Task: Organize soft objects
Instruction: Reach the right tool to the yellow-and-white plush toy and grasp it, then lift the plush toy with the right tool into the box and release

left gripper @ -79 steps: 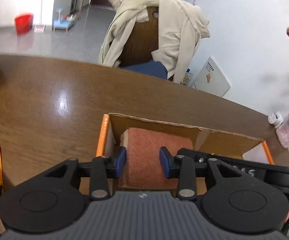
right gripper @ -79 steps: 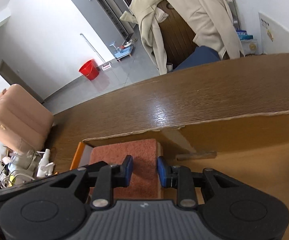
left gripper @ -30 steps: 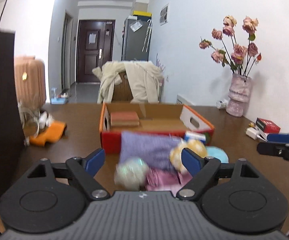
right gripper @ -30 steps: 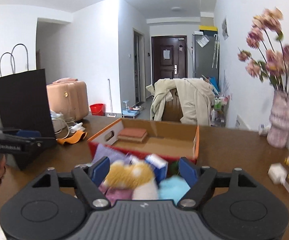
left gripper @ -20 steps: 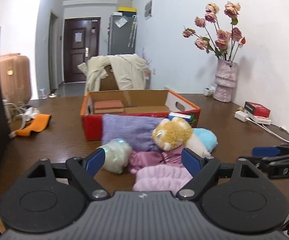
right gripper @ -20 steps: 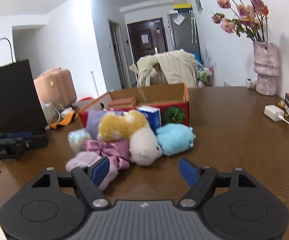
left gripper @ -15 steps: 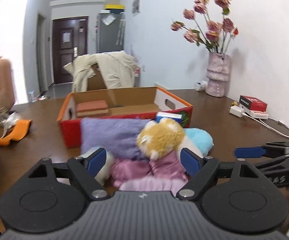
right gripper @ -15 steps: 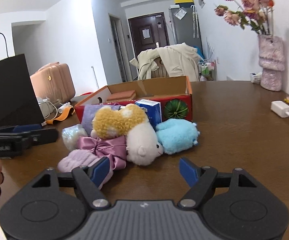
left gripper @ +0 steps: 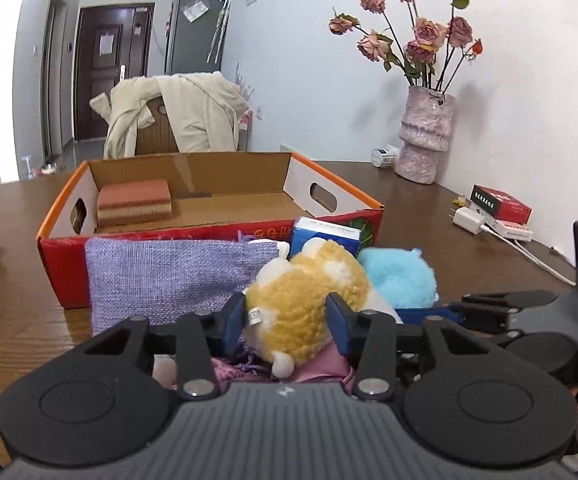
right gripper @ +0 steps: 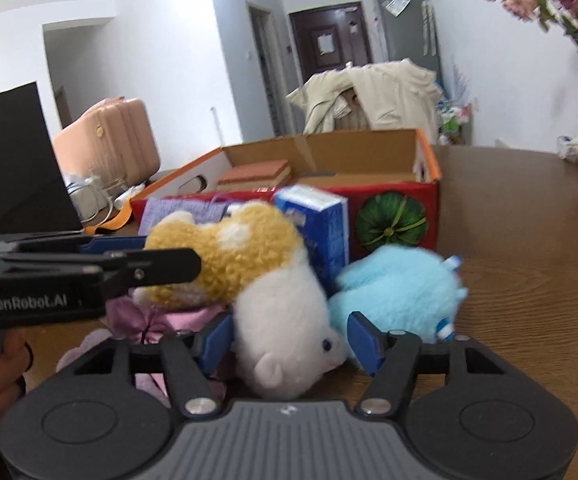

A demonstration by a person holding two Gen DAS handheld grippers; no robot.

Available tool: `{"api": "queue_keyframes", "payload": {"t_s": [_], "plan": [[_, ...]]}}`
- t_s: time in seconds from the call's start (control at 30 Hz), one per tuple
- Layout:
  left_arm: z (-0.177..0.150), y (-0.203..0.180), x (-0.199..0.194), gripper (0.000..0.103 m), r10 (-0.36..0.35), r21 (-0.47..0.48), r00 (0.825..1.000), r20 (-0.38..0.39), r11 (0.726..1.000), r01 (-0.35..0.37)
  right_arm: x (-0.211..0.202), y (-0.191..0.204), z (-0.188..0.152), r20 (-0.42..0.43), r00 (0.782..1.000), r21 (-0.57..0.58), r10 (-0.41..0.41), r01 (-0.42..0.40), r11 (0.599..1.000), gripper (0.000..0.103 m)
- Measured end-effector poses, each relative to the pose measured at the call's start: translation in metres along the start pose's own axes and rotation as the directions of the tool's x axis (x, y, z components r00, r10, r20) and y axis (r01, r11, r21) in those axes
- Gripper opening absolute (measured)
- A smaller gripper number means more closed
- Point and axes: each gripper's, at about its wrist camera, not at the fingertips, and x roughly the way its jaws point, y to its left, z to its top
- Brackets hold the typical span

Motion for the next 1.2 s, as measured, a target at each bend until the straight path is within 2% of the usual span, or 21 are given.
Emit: {"api": "queue_keyframes", "payload": {"t_s": [0.2, 0.3, 0.53, 0.73, 0.83, 1.0, 1.07, 1.13, 1.2], "plan": [[0.004, 0.014, 0.002, 0.041, -0.045, -0.093, 0.999, -0.021, 0.995, 0.043, 0.004, -0.004, -0.002, -0.008, 0.999, 0.015, 0.037, -0.037, 0.999, 0.065], [0.007, 0.013, -0.006, 0.041, -0.055, -0.109, 0.998, -0.021, 0.993, 0.052, -0.002, -0.002, -0.002, -0.02, 0.999, 0.016, 0.035, -0.035, 0.999, 0.058], [0.006, -0.006, -0.03, 0.04, -0.097, -0.102, 0.995, 0.009, 0.99, 0.097, -0.054, 0.015, -0.004, 0.03, 0.999, 0.018, -0.034, 0.033, 0.999, 0.054], [-0.004, -0.027, -0.033, 0.038, -0.133, -0.084, 0.991, -0.006, 0.988, 0.132, -0.1, 0.022, -0.018, 0.072, 0.993, 0.045, -0.096, 0.093, 0.995, 0.052], [-0.015, -0.033, -0.027, 0.049, -0.12, -0.086, 0.992, -0.037, 0.989, 0.117, -0.107, 0.021, -0.025, 0.063, 0.99, 0.047, -0.126, 0.123, 0.991, 0.052], [-0.033, -0.05, -0.032, 0.056, -0.145, 0.028, 0.987, -0.072, 0.989, 0.147, -0.104, 0.021, -0.042, 0.032, 0.979, 0.059, -0.203, 0.201, 0.978, 0.052], [-0.038, -0.053, -0.026, 0.055, -0.13, 0.044, 0.987, -0.099, 0.99, 0.135, -0.106, 0.019, -0.045, 0.031, 0.981, 0.072, -0.192, 0.189, 0.979, 0.052], [-0.039, -0.054, -0.024, 0.054, -0.14, 0.062, 0.986, -0.093, 0.987, 0.146, -0.108, 0.019, -0.046, 0.032, 0.981, 0.06, -0.193, 0.191, 0.98, 0.052], [-0.04, -0.057, -0.021, 0.048, -0.149, 0.094, 0.985, -0.091, 0.983, 0.158, -0.108, 0.019, -0.046, 0.029, 0.98, 0.048, -0.199, 0.197, 0.979, 0.052]]}}
